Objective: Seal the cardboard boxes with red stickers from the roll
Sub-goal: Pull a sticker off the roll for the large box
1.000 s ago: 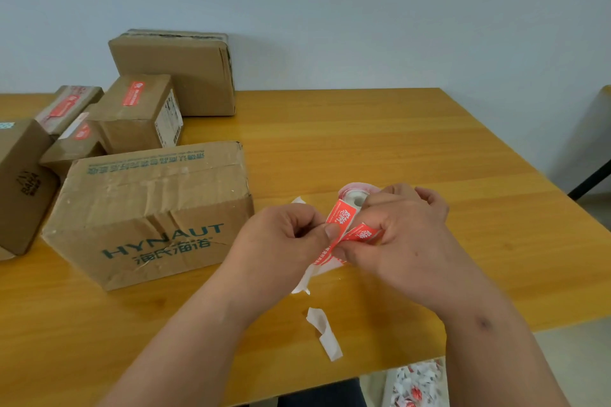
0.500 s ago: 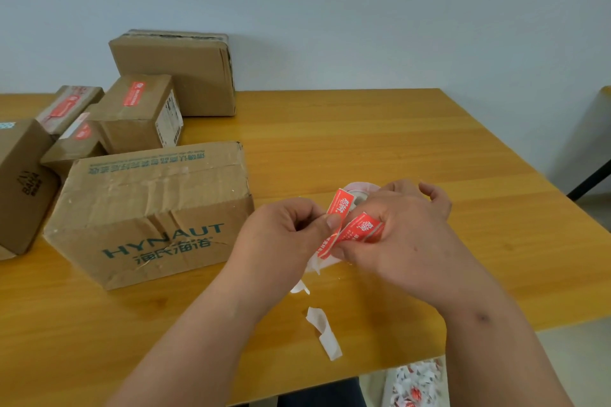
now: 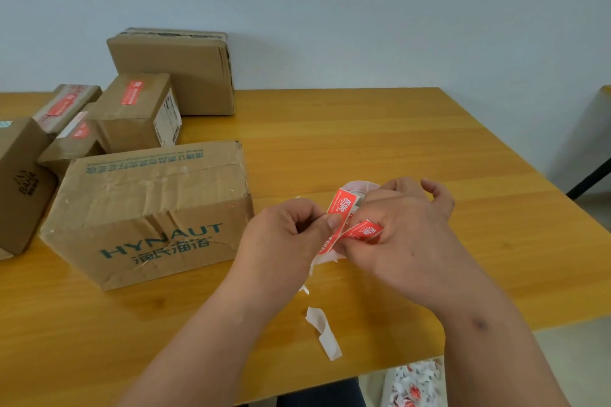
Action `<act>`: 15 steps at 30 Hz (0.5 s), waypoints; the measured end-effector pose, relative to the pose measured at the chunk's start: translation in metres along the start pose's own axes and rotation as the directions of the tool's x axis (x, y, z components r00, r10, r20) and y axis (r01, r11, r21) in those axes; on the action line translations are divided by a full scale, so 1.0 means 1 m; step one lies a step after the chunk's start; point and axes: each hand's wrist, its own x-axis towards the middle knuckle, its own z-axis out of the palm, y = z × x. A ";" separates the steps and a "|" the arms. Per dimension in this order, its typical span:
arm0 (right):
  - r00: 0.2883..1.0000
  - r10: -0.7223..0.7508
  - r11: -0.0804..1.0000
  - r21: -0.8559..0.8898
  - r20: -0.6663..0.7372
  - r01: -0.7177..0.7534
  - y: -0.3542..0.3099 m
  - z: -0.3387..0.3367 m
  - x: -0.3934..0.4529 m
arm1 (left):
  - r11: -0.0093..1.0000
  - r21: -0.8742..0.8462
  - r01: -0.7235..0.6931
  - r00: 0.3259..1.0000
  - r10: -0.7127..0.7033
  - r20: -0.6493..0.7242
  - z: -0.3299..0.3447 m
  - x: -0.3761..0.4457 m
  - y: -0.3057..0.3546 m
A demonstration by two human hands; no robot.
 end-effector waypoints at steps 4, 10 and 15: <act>1.000 -0.006 1.000 -0.012 -0.001 0.006 0.000 -0.001 -0.001 | 1.000 -0.011 0.003 1.000 -0.003 -0.022 -0.001 0.001 -0.001; 0.994 0.041 0.996 -0.077 0.101 -0.033 -0.002 -0.005 0.000 | 1.000 -0.020 0.013 1.000 -0.013 -0.014 -0.004 -0.001 0.003; 0.995 0.017 0.999 -0.046 0.096 -0.013 -0.001 -0.005 -0.001 | 0.999 0.023 0.046 0.995 -0.048 0.085 -0.013 -0.005 0.007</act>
